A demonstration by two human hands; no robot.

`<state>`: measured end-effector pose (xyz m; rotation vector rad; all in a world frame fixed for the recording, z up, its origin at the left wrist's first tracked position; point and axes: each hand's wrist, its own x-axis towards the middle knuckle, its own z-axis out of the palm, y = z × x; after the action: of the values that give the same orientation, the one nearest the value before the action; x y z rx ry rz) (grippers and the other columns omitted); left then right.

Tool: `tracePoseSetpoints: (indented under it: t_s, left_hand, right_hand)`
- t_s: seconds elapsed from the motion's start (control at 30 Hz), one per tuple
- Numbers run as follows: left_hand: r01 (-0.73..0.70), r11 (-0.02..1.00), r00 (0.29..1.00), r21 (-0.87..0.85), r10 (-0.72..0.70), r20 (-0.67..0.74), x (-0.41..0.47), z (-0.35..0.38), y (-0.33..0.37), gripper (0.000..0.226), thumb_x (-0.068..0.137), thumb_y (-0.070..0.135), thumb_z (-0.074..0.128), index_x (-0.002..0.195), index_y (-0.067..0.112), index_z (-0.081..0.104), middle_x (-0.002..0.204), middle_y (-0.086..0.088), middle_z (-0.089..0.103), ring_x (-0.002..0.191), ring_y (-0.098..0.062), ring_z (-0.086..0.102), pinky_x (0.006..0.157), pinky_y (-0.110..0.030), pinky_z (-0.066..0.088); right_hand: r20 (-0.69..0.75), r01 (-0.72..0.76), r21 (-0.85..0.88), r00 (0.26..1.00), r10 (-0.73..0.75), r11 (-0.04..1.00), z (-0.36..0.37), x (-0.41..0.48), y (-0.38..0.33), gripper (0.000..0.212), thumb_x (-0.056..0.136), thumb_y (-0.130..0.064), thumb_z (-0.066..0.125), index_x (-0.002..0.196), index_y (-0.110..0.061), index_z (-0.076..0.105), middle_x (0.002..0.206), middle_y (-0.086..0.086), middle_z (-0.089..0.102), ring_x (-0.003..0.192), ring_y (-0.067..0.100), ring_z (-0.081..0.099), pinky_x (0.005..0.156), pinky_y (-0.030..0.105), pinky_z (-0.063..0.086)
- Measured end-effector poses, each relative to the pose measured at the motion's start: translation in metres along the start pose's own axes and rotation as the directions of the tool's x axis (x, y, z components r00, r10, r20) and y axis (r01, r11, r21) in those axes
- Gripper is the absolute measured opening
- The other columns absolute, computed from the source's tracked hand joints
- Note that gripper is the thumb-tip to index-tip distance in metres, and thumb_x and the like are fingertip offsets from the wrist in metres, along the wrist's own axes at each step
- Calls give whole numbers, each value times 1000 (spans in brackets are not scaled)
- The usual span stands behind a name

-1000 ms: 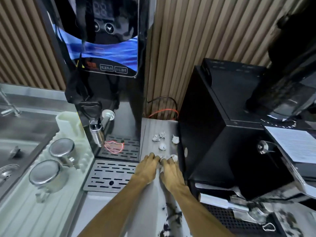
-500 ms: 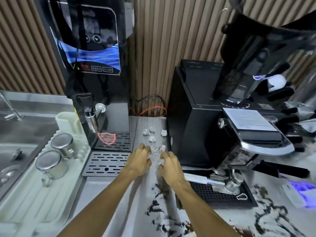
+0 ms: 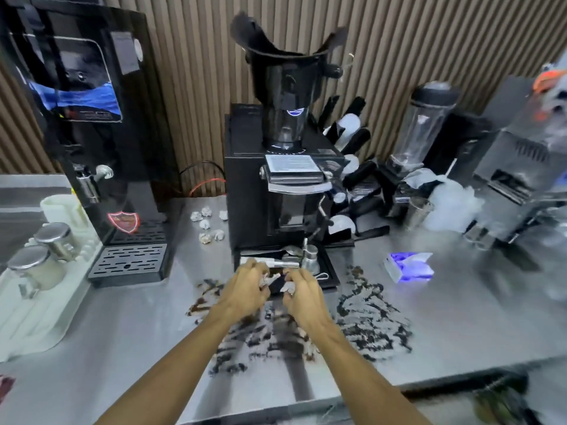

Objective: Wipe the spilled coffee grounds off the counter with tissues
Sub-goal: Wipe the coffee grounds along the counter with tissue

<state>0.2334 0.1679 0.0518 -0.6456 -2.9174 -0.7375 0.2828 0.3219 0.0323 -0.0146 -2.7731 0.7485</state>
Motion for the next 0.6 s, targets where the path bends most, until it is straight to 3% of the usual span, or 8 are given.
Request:
tracePoseSetpoints:
  t_s: [0.17,0.27,0.43,0.53,0.6]
  left_hand:
    - [-134,988,986,-79,141,85,-15,59,101,30,80,26,60,109,17,59,112,-4,52,104,-29,56,85,-41,49]
    - [-219,969,959,-117,236,156,-26,101,162,38,83,26,61,120,19,57,122,-5,52,113,-29,52,90,-41,48]
    - [-366,922,880,-126,387,275,-49,175,245,36,86,29,62,119,16,56,118,-6,53,108,-26,53,85,-34,45]
    - [-432,890,816,-147,455,355,-69,221,278,32,88,26,60,118,17,53,116,-6,50,106,-26,51,82,-36,46]
    - [-456,875,780,-162,481,401,-84,255,289,32,88,22,60,119,15,52,119,-8,49,109,-26,49,82,-35,46]
  right_hand:
    - [-69,-160,-62,985,155,985,-63,-66,80,32,85,-11,67,114,-17,56,112,1,52,96,19,53,79,25,44]
    - [-118,-279,-58,955,271,959,-96,-108,133,44,80,-8,68,120,-17,55,114,6,55,101,24,55,85,34,50]
    - [-192,-545,-49,828,527,837,-132,-180,214,33,80,-8,68,112,-9,60,110,12,56,92,31,58,76,32,44]
    - [-196,-644,-30,754,627,764,-129,-223,255,28,78,-7,69,105,-5,61,103,15,56,85,35,57,69,37,45]
    - [-189,-703,-3,698,690,711,-115,-249,280,28,77,-4,69,103,-3,61,101,16,57,80,36,57,63,33,40]
